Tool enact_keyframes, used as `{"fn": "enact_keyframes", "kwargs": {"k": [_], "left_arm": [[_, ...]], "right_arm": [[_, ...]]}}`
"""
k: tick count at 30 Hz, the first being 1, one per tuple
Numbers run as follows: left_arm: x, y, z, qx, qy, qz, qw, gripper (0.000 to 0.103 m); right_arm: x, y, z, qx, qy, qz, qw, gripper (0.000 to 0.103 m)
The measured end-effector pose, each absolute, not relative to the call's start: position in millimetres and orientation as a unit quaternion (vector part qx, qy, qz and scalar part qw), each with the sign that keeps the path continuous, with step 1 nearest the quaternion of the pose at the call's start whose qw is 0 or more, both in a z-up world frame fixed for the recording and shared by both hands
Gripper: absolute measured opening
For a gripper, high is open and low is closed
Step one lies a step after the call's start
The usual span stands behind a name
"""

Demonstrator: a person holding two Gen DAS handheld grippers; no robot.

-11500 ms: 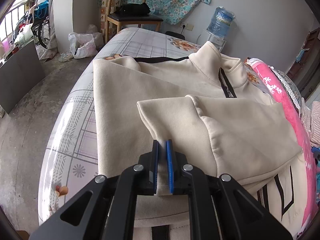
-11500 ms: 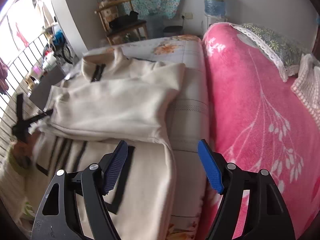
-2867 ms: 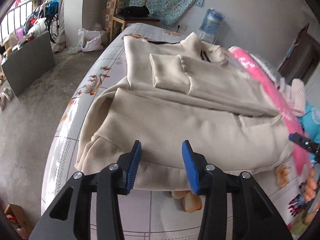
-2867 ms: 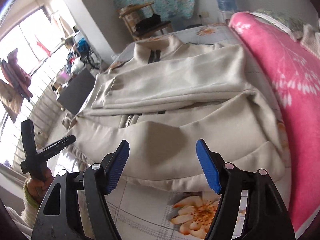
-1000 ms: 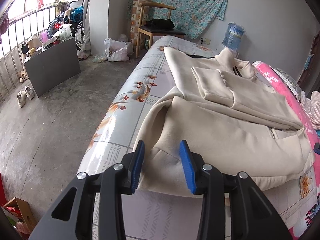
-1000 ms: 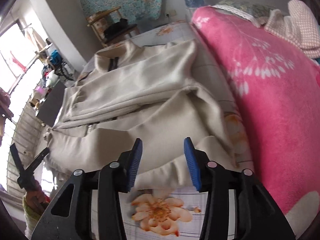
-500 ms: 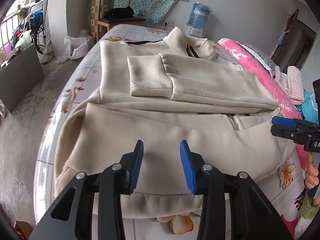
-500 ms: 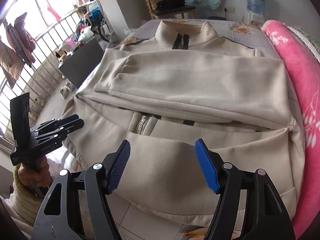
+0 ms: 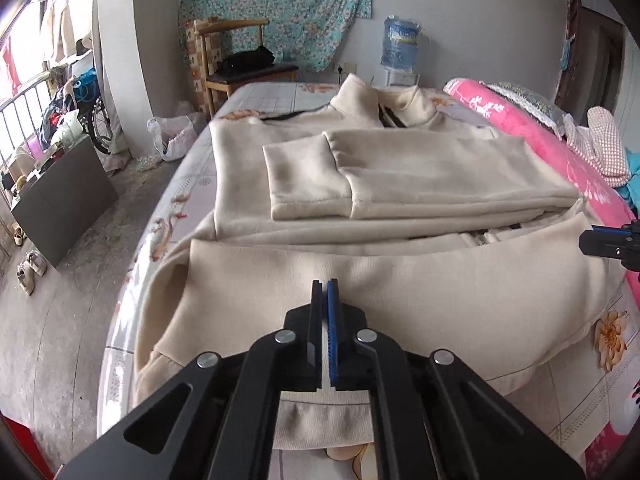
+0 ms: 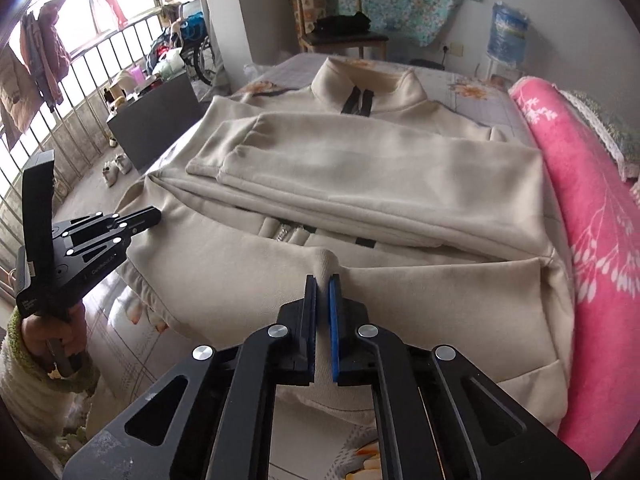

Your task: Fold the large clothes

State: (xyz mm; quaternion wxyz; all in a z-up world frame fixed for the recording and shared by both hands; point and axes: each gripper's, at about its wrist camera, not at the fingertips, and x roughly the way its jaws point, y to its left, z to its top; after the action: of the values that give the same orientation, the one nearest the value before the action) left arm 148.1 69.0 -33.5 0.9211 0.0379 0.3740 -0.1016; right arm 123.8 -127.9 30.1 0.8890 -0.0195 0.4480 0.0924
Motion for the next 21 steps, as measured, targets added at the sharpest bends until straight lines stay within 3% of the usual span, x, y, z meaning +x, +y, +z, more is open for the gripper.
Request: {"fn": "enact_keyframes", "kwargs": {"k": [6, 21], "left_arm": [[148, 70, 1, 0.034, 0.318, -0.085, 0.944, 0.002], [195, 56, -52, 0.074, 0.358, -0.06, 0.929, 0.002]], "right_arm": [[131, -125, 45, -0.029, 0.402, 0.068, 0.913, 0.003], [182, -123, -22, -0.038, 0.428, 0.026, 0.902, 0.003]]}}
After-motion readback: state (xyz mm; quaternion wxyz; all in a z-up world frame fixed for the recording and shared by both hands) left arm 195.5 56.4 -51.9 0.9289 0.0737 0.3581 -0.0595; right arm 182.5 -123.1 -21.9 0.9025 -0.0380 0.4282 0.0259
